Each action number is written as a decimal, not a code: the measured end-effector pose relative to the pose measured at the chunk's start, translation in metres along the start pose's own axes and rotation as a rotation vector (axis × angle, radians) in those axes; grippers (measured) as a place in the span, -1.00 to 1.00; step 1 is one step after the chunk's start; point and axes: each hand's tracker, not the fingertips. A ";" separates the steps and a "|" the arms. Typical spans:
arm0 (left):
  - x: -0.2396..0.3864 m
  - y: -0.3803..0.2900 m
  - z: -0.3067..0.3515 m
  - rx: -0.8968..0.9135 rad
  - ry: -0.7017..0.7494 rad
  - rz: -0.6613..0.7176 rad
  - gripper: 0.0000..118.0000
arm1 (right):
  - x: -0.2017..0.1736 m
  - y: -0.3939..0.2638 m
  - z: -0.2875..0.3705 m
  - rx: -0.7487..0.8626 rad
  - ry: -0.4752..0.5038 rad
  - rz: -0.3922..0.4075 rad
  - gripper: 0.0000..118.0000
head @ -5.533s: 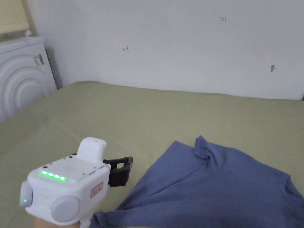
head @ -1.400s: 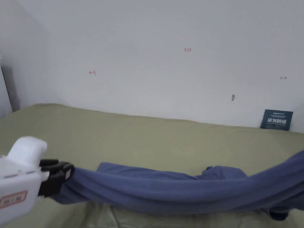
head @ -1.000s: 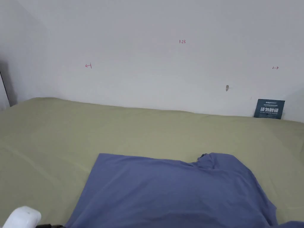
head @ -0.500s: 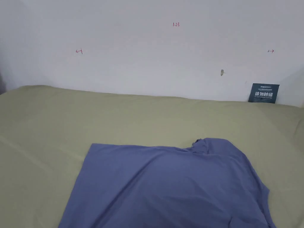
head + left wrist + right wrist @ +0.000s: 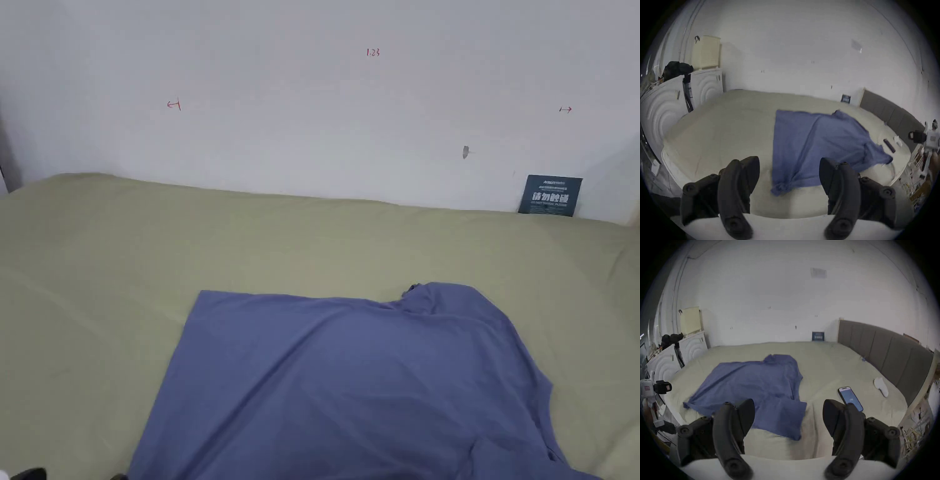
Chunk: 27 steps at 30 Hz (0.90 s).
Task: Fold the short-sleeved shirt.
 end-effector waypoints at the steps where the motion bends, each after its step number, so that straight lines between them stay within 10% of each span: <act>1: 0.006 0.001 0.003 -0.001 -0.013 0.016 0.28 | -0.007 -0.001 0.004 -0.022 0.002 -0.001 0.32; 3: 0.022 0.003 0.009 0.005 -0.019 0.025 -0.75 | -0.021 -0.004 0.011 -0.047 -0.003 0.005 -0.94; 4: 0.028 0.002 0.010 0.015 0.001 0.011 -1.00 | -0.030 -0.006 0.009 -0.066 -0.010 0.022 -1.00; 13: 0.008 -0.022 -0.018 -0.176 0.018 -0.025 -0.99 | -0.046 -0.012 0.003 -0.112 0.048 0.040 -1.00; 15: 0.003 -0.028 -0.029 -0.223 0.009 -0.037 -0.75 | -0.045 -0.009 -0.001 -0.127 0.050 0.036 -1.00; 18: -0.006 -0.038 -0.051 -0.291 0.024 -0.051 0.72 | -0.043 -0.009 -0.008 -0.141 0.046 0.023 -1.00; 24: -0.009 -0.048 -0.100 -0.433 0.010 -0.072 0.78 | -0.034 -0.014 -0.028 -0.174 0.018 0.014 -1.00; 27: -0.010 -0.054 -0.118 -0.489 0.042 -0.096 0.44 | -0.028 -0.016 -0.037 -0.201 0.001 -0.006 -1.00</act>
